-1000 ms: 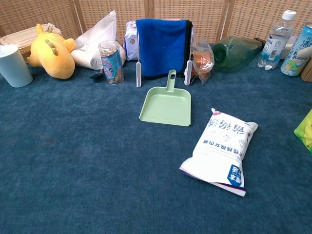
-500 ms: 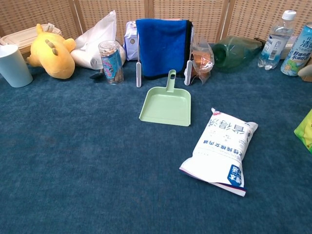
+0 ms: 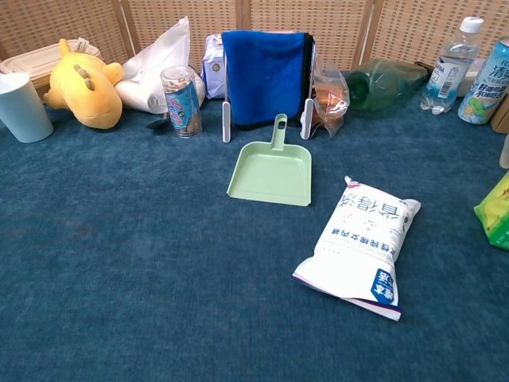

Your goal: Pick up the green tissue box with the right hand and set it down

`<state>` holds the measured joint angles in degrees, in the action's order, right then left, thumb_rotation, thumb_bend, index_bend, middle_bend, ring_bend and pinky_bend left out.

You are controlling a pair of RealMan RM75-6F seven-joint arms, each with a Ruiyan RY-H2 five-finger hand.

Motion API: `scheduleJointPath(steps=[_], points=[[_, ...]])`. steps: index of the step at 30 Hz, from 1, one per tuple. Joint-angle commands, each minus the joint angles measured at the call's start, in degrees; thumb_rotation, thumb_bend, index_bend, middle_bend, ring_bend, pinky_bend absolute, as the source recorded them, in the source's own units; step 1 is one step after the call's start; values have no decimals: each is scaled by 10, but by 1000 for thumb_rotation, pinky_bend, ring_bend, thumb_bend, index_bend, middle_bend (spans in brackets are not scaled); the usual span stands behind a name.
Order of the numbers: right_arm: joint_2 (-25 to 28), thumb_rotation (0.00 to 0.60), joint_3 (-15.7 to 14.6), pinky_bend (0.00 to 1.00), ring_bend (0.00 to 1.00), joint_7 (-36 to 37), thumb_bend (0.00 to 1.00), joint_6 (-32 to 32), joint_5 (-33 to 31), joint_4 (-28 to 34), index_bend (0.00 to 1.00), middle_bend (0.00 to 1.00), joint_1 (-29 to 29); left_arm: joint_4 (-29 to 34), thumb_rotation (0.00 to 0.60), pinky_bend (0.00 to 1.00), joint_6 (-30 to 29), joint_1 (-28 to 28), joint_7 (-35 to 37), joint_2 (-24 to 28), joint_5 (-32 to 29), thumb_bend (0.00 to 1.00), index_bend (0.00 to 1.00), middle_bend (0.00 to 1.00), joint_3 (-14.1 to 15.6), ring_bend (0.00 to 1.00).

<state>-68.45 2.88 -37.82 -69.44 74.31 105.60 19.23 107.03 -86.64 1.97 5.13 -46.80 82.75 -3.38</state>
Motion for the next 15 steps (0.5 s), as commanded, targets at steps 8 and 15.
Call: scheduleJointPath(steps=[8, 15], points=[[-11, 600, -17, 491, 278, 144, 405, -47, 170, -86, 384, 382, 9, 1, 600, 0, 2, 1, -6, -2, 1, 105, 113, 0, 1, 0], [-58, 600, -22, 491, 278, 315, 392, -106, 263, -228, 385, 382, 26, 3, 600, 0, 6, 3, -16, -6, 0, 104, 113, 0, 2, 0]])
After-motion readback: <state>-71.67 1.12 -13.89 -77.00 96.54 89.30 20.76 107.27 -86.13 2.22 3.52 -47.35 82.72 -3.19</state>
